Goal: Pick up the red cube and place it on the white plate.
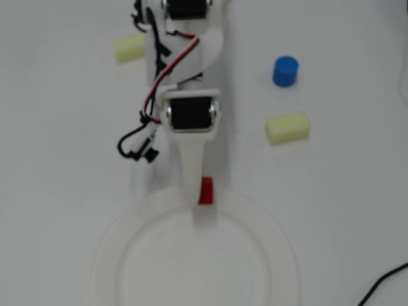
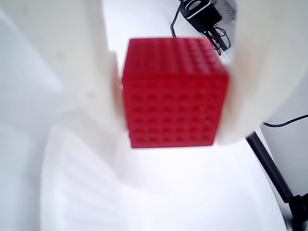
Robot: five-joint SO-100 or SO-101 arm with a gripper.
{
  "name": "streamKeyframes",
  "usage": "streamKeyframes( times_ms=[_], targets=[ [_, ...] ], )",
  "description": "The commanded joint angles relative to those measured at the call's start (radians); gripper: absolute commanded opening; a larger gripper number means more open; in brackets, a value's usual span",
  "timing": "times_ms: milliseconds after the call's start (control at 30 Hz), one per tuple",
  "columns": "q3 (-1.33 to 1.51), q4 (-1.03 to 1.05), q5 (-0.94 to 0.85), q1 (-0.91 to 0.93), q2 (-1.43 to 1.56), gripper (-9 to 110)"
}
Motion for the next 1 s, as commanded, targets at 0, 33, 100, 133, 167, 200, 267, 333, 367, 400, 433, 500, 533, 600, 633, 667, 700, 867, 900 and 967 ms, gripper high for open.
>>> streamKeyframes(
  times_ms=[0, 33, 100, 133, 167, 200, 267, 333, 367, 400, 433, 500, 533, 600, 633, 667, 700, 867, 900, 967],
  targets=[
    [-0.035, 0.081, -0.015, -0.009, 0.100, 17],
    [-0.032, 0.103, -0.017, -0.009, 0.121, 19],
    [-0.029, 0.152, -0.020, -0.009, 0.167, 22],
    [-0.029, 0.179, -0.009, -0.008, 0.192, 24],
    [-0.029, 0.206, -0.005, -0.006, 0.219, 26],
    [-0.029, 0.236, 0.000, -0.005, 0.250, 28],
    [-0.040, 0.316, 0.008, -0.005, 0.318, 31],
    [-0.051, 0.408, 0.023, -0.005, 0.405, 34],
    [-0.057, 0.465, 0.028, -0.008, 0.456, 36],
    [-0.060, 0.520, 0.035, -0.011, 0.511, 37],
    [-0.060, 0.578, 0.037, -0.015, 0.571, 38],
    [-0.049, 0.693, 0.043, -0.023, 0.690, 39],
    [-0.029, 0.736, 0.043, -0.026, 0.756, 40],
    [0.037, 0.805, 0.031, -0.029, 0.893, 40],
    [0.084, 0.821, 0.025, -0.029, 0.963, 40],
    [0.141, 0.828, 0.018, -0.029, 1.040, 40],
    [0.199, 0.836, 0.014, -0.025, 1.114, 39],
    [0.503, 0.873, -0.035, 0.015, 1.453, 39],
    [0.563, 0.873, -0.049, 0.029, 1.500, 39],
    [0.658, 0.877, -0.058, 0.055, 1.574, 38]
  ],
)
